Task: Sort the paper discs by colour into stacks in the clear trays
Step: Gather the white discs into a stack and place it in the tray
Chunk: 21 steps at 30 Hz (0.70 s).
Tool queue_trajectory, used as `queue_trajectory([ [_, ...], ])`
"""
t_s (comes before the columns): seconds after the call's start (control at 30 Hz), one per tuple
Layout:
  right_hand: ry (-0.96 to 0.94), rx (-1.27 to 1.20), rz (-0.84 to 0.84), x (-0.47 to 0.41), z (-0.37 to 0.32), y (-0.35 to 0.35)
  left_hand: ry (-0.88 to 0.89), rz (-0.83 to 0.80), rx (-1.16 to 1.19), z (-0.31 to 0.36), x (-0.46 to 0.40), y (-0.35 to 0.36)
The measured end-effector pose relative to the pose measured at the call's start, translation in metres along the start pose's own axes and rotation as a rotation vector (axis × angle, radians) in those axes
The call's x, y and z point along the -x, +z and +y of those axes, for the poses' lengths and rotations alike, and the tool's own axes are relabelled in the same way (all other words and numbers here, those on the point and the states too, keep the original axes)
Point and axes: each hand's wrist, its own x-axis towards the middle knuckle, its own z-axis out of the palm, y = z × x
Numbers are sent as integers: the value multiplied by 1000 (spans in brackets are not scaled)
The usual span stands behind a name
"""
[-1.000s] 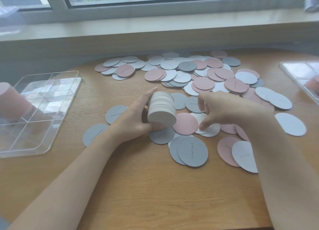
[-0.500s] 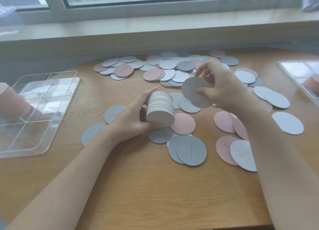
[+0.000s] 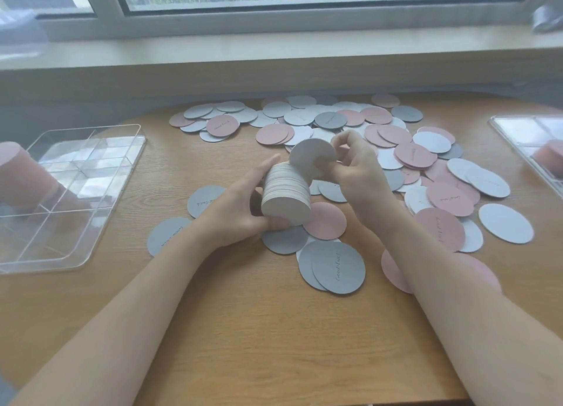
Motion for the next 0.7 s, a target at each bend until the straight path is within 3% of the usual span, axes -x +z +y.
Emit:
queue_trajectory([
  [0.17, -68, 33, 220, -2, -2, -7, 17, 10, -19, 2, -1, 1],
  [0.23, -107, 120, 231, -1, -3, -7, 22, 11, -40, 1, -1, 1],
  [0.37, -126, 271, 61, 2, 3, 1, 13, 6, -61, -1, -1, 0],
  [0.53, -54, 465, -384, 10, -3, 12, 29, 5, -118, -2, -1, 0],
  [0.7, -161, 713, -453, 7, 3, 17, 9, 28, -184, -5, 1, 0],
])
